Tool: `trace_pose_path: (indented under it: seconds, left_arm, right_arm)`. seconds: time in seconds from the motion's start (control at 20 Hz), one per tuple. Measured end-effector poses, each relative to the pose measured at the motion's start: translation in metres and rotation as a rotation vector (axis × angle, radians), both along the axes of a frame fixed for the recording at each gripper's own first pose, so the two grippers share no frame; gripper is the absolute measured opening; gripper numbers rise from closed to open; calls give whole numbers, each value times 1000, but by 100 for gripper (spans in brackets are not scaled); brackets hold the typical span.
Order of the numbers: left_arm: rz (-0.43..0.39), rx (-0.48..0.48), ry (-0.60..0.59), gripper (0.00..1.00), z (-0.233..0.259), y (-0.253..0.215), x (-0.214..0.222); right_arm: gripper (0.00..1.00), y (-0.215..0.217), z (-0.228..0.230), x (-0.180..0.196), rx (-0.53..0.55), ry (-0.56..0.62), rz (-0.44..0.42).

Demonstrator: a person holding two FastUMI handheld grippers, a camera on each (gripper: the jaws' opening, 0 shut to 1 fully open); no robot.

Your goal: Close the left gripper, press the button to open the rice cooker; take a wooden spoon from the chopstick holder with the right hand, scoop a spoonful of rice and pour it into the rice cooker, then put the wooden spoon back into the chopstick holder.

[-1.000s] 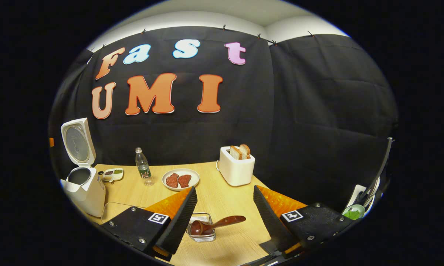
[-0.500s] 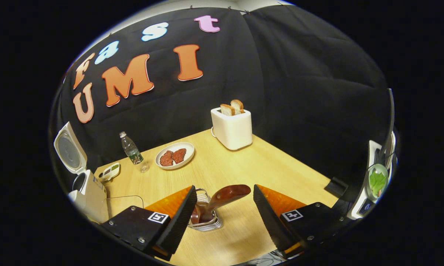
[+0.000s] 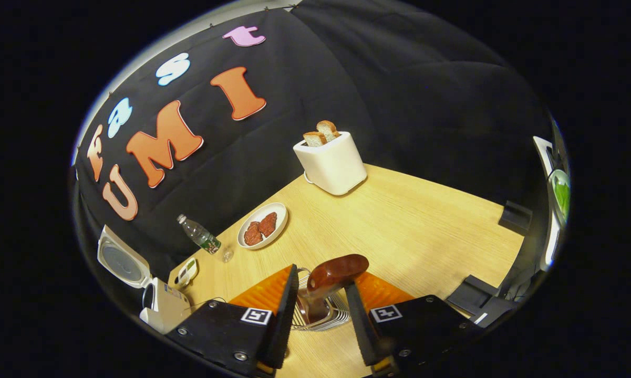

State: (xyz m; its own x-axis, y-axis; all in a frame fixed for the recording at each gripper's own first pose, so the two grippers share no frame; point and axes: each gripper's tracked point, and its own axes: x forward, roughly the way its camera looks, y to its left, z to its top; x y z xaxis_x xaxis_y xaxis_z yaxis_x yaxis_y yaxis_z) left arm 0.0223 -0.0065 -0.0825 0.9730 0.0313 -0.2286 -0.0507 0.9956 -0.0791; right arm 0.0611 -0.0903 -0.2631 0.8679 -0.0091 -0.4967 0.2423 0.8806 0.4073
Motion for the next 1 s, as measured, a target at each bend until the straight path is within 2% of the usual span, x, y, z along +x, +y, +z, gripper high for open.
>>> trace_pose_path:
  seconds: [0.15,0.2,0.3,0.35,0.5,0.6,0.8,1.0]
  left_arm:
    - [13,5,14,100,-4,5,0]
    - [16,2,17,100,-3,6,-1]
    - [18,-14,15,100,-2,5,0]
    - [16,-21,10,100,-2,4,1]
    - [11,-13,8,100,0,3,0]
    - [6,-9,3,100,2,1,0]
    - [-10,-4,-27,100,13,-2,-2]
    - [-19,24,-43,100,22,-3,-9]
  right_arm:
    - [40,4,-3,2,81,15,7]
    - [31,10,-3,2,122,22,12]
    - [24,14,0,-1,184,39,3]
    - [22,7,-2,2,176,29,-18]
    - [9,16,2,1,131,11,4]
    - [5,20,11,1,93,1,16]
    - [4,22,51,-5,42,-40,2]
    - [4,40,96,-14,-53,-83,62]
